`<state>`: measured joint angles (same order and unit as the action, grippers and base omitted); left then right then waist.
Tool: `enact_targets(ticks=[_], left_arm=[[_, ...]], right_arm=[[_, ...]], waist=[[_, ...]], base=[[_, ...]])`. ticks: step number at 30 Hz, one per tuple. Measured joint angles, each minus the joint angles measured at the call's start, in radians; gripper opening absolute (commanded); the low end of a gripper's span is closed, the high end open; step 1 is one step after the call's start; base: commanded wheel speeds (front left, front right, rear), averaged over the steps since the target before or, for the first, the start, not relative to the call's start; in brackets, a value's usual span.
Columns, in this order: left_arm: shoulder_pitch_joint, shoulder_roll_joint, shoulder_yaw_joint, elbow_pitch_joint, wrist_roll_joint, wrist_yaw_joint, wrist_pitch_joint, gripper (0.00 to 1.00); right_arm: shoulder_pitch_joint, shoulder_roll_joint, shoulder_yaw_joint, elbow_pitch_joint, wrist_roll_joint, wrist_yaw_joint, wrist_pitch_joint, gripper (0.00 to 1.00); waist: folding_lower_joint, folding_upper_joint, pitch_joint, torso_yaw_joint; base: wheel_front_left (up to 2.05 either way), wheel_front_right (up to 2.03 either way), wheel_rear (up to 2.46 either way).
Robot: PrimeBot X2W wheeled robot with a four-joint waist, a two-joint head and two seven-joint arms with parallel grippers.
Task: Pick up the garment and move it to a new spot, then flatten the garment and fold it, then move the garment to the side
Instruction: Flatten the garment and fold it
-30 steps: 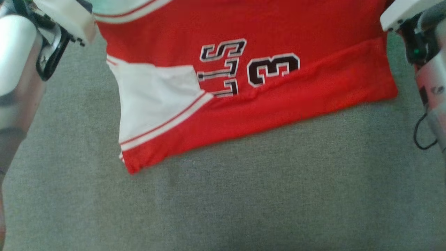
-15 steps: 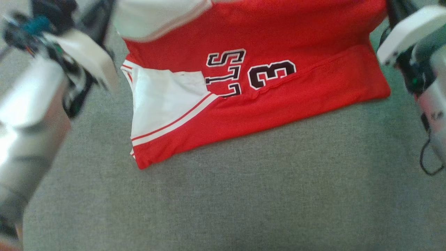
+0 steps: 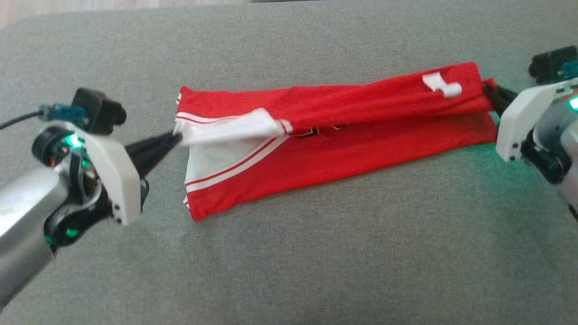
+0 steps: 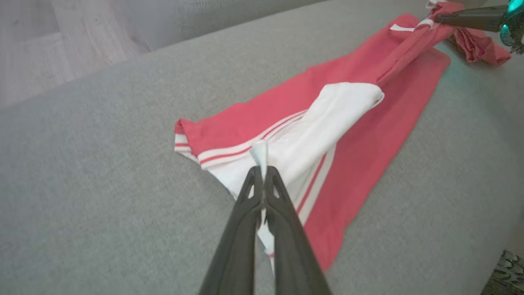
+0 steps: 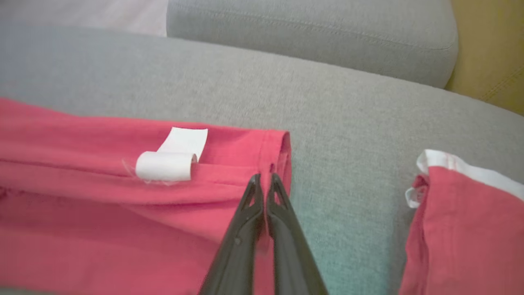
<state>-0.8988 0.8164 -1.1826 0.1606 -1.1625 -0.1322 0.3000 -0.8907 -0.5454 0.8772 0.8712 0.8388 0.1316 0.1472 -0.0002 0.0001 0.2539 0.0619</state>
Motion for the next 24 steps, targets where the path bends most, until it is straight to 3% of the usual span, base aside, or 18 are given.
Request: enact_targets(ticks=[8,18,19,20,24], left_arm=[[0.012,0.051,-0.058,-0.082,-0.061,0.000,0.077,0.00],[0.016,0.035,-0.100,-0.083,-0.057,0.000,0.096,0.00],[0.018,0.029,-0.105,-0.079,-0.052,0.000,0.096,0.34],[0.022,0.022,-0.106,-0.071,-0.048,0.000,0.092,1.00],[0.030,0.005,-0.100,-0.031,-0.039,0.002,0.035,1.00]], right_arm=[[0.000,-0.050,0.121,-0.033,0.045,0.000,0.077,0.00],[-0.007,-0.078,0.220,-0.049,0.096,0.000,0.141,0.00],[-0.008,-0.078,0.223,-0.047,0.106,0.000,0.147,0.42],[-0.009,-0.078,0.224,-0.044,0.119,0.000,0.152,1.00],[-0.021,-0.076,0.208,-0.035,0.174,0.000,0.117,1.00]], waist=[[0.0001,0.0000,-0.008,-0.007],[0.0002,0.0000,0.003,-0.020],[0.0002,0.0000,0.003,-0.021],[0.0002,0.0000,0.002,-0.023],[0.0003,0.0000,-0.008,-0.030]], base=[[0.00,0.00,0.00],[0.00,0.00,0.00],[0.00,0.00,0.00],[0.00,0.00,0.00],[0.00,0.00,0.00]])
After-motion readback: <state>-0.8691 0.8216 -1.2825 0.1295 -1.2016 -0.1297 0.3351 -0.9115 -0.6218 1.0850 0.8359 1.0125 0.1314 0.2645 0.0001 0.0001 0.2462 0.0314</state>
